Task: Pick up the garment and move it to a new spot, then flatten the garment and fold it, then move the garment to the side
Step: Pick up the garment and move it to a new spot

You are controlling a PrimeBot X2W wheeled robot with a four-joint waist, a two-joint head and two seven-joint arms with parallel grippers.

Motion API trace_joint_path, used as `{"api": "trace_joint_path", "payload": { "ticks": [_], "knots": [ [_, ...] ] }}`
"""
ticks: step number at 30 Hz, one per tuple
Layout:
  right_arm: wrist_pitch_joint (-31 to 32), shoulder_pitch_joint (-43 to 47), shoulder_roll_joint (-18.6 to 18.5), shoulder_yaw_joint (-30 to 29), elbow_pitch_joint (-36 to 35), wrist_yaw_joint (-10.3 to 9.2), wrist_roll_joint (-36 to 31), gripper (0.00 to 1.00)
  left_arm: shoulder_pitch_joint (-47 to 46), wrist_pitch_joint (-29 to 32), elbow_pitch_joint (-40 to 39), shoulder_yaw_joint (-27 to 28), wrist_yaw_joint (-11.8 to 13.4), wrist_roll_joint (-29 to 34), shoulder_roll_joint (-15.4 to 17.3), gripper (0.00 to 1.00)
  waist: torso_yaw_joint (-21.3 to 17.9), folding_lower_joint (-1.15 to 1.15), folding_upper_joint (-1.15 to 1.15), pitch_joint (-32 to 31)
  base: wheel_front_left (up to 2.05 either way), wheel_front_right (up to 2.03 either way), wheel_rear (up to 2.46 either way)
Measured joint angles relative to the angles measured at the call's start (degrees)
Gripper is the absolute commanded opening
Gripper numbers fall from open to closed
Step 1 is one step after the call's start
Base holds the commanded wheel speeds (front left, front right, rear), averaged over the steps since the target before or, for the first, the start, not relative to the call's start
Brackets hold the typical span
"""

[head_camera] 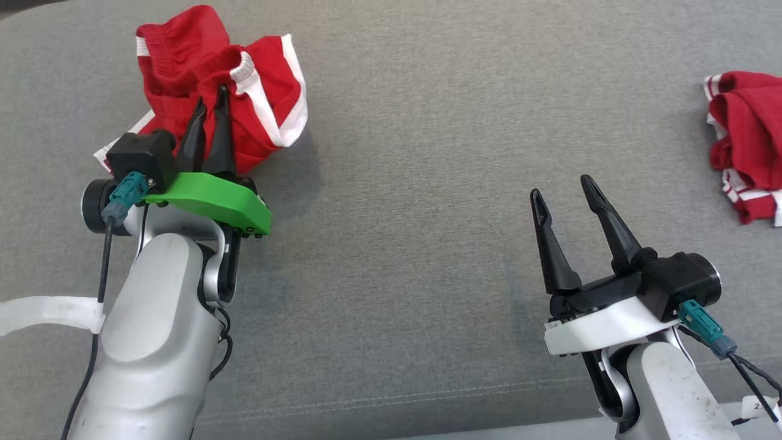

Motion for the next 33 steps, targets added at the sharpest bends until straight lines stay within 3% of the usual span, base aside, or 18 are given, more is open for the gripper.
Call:
{"api": "trace_joint_path", "payload": {
  "ticks": [9,19,27,33],
  "knots": [
    [0.00,0.65,0.90,-1.44,-0.34,0.00,0.51,1.00,0.59,2.26,-3.11,-3.12,0.43,2.37,0.73,0.00,-7.23,0.00,0.00,-1.68,0.00,0.00,0.00],
    [-0.01,1.18,1.37,-1.65,-0.33,0.00,0.94,1.00,-0.02,1.87,-4.69,-8.50,-1.77,5.75,0.68,0.00,-15.79,0.00,0.00,-3.05,0.00,0.00,0.00],
    [-0.01,1.74,1.44,-1.96,-0.14,0.00,2.11,1.00,3.59,3.53,2.07,-11.77,-3.71,5.93,0.80,0.00,-19.83,0.00,0.00,-3.49,0.00,0.00,0.00],
    [0.00,1.76,1.45,-3.80,-0.31,0.00,2.43,1.00,6.27,2.76,8.68,-13.28,-3.85,5.97,0.71,0.00,-19.81,0.00,0.00,-2.42,0.00,0.00,0.00]
  ]
}}
